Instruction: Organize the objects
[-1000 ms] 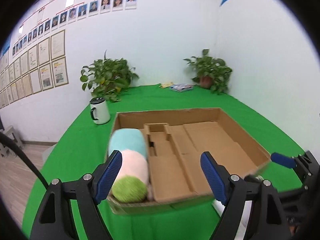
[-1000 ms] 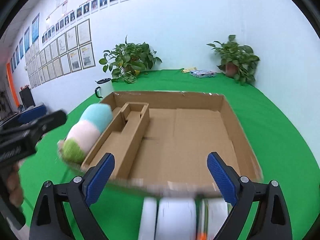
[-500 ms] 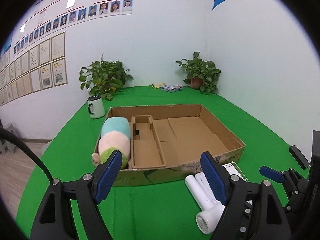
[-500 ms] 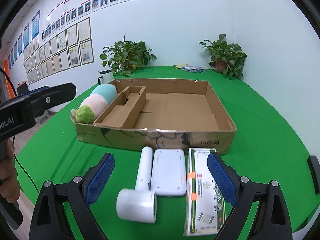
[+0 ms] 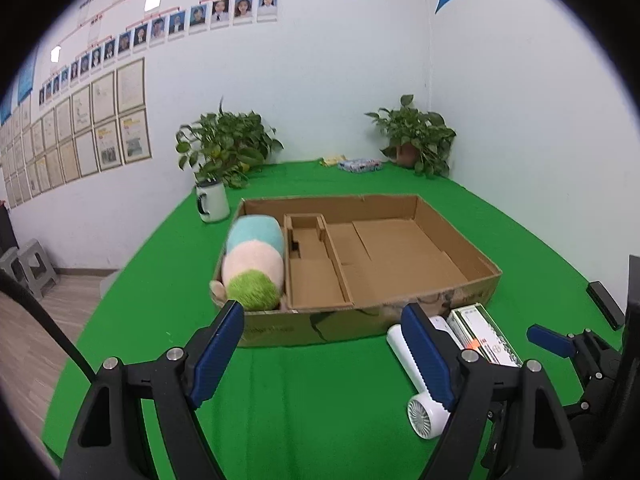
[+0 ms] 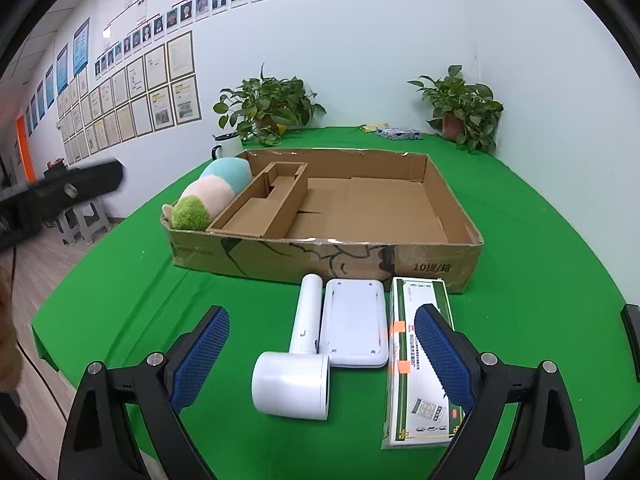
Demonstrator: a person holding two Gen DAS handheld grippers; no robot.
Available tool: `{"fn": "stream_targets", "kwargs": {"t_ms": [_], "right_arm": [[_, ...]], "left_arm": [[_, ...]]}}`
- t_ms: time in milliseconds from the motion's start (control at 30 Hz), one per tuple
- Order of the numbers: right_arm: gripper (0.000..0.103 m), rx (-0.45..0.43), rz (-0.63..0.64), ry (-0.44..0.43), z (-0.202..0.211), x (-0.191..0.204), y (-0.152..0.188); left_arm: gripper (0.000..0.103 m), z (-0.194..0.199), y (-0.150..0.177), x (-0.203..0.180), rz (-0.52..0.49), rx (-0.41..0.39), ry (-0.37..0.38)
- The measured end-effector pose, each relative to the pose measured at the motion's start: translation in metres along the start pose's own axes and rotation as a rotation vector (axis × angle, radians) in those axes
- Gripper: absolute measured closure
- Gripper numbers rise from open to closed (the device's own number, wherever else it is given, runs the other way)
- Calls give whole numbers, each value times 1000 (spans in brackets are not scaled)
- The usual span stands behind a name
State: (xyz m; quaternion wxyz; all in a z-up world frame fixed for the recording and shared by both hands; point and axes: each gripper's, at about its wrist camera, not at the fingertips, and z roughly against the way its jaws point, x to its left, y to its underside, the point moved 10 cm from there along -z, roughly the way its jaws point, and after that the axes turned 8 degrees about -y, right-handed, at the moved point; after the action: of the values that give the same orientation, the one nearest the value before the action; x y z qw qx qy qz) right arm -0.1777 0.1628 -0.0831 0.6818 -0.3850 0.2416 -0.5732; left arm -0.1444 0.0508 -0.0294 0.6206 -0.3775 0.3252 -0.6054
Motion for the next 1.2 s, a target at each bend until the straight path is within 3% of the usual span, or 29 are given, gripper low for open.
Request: {"fn": "stream_targets", "kwargs": {"t_ms": [567,700,833,967,1033,1100,1200], "right_arm": [[9,22,2,-8,-8,-4,15],[10,64,-12,-55,-13,-1,34],[11,125,-10,-88,-28,9,52],[25,202,-24,-92,-52,13,65],[48,241,-32,-106,-62,15,72],[48,240,-16,-83,-63,20,74],[48,249,-33,-122,-56,31,85]], "left_arm": [[23,-22,27,-11,46,36,65],[23,-26,35,-7,71,54,85],[23,-38,50,-8,113,119,134],[23,-45,58,-14,135,160,182],[23,-47,60,-15,143,174,200],[23,-49,64,-15,154,193,221],[23,-52,70,-18,157,223,254]]}}
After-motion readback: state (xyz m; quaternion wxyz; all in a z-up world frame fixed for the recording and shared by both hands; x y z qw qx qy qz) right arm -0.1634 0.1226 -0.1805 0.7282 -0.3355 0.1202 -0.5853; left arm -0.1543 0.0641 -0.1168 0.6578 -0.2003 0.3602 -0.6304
